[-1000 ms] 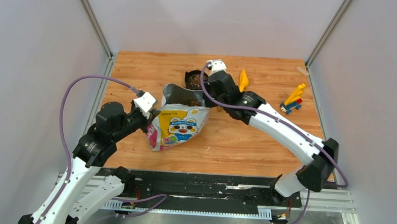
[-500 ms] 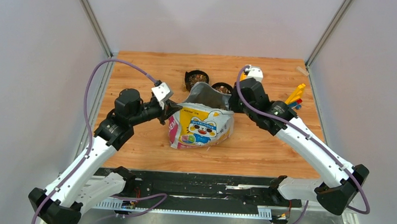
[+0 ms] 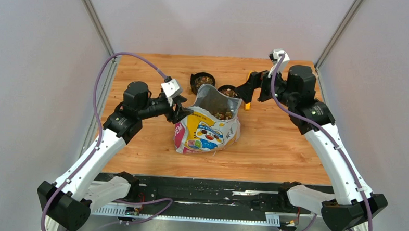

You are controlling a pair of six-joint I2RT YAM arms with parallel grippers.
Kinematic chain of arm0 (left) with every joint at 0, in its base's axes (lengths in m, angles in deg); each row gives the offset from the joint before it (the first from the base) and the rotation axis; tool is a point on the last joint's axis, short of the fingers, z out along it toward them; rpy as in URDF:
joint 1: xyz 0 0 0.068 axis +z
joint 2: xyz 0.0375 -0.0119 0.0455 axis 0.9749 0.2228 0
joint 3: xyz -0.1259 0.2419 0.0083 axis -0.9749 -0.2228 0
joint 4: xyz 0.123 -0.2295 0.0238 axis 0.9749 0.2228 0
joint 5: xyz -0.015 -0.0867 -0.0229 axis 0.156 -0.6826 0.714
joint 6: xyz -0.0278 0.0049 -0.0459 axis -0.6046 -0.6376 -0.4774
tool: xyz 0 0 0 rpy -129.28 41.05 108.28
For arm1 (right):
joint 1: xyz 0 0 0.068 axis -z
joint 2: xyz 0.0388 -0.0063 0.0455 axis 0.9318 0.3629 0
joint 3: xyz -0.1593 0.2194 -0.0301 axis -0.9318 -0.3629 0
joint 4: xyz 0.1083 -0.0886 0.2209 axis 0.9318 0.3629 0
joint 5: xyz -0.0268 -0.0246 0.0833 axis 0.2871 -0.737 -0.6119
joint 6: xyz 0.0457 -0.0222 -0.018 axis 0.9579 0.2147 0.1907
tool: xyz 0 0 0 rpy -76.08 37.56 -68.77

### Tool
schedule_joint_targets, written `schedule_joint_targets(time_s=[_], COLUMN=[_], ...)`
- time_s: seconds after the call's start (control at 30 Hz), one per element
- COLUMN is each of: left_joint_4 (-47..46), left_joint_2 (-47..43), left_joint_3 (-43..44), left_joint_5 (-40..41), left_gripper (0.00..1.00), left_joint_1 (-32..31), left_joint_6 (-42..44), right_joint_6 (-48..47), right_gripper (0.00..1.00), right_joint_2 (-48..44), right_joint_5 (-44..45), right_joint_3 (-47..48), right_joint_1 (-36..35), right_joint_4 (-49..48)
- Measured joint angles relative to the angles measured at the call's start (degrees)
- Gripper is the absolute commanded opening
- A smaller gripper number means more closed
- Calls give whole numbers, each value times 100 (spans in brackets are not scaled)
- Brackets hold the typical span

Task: Serve the pet food

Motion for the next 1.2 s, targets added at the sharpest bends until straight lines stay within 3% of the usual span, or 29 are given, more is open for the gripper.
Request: schedule_joint_targets(time_s=[0.1,0.3,0.47,0.6,0.73,1.03,1.2], left_joint_4=[-2,4,-35,-138,-175,-402,-501], left_joint_2=[219,562,595,590,557,282,210], left_joint_3=[48,48,33,-59,-138,-479,-603], left_joint_5=[-138,-413,-673,-894,-1095,-1475,-1622], left_gripper=[67,65,45,23,7,3,2], left_joint_1=[15,15,15,15,79,511,616], left_joint_6=[-4,31,201,437,675,761,850], right_joint_6=[-605,-1644,-2391,-2859,-3093,-3512,-3521], right_gripper=[100,98,94,88,84,78,65], right_joint_2=[20,116,269,625,1104,1834,2046], right_joint_5=[-1434,-3600,-5016,-5648,-6094,-6483,-6653], right_joint_3=[-2,-37,-463,-586,-581,-581,-579], right_joint_1=[614,1145,1799,1978,1969,1696,1497], right_joint_4=[-50,-114,-144,-107,-114,-479,-1036])
